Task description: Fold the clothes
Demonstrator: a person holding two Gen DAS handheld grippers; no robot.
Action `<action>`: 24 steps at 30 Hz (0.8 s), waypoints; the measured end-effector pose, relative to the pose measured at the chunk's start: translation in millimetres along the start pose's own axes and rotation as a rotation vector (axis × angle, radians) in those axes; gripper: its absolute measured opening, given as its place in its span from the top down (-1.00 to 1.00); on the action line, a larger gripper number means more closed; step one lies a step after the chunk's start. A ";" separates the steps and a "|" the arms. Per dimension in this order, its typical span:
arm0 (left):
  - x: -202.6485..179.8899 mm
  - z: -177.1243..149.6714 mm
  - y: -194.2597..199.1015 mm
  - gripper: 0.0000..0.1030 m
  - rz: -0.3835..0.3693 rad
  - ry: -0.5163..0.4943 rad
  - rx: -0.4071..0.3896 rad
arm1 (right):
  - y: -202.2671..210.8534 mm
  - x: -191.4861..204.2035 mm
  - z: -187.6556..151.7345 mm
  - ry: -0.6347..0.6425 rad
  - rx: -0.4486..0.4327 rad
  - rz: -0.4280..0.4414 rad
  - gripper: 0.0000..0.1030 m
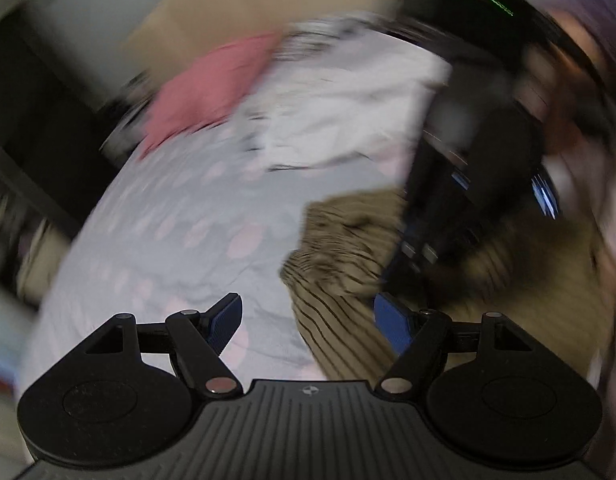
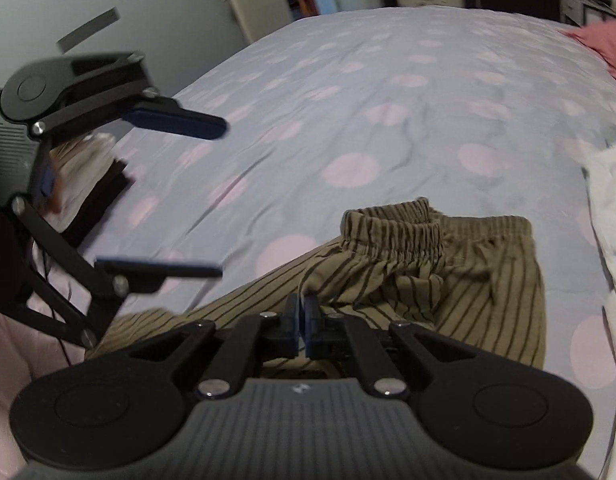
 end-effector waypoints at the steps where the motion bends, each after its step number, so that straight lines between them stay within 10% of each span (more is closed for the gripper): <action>1: -10.7 -0.2 2.3 -0.41 0.002 -0.100 -0.006 | 0.9 3.9 -1.0 0.016 0.002 0.004 0.93; 17: -70.8 -26.1 -43.1 -0.14 0.009 -1.240 -0.015 | 34.1 41.4 -5.0 0.204 0.011 0.158 0.95; 24: -91.1 -39.9 -58.5 0.50 -0.057 -1.432 0.008 | 38.0 47.1 -4.3 0.232 0.017 0.186 0.95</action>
Point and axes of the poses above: each gripper's, at about its wrist camera, not at the fingertips, and y roughly against the way its jaws point, x to its left, z to its top, the point moved 1 cm from there along -y, roughly the way its jaws point, and after that the axes turned 3 degrees about -z, right-handed, at the moved point
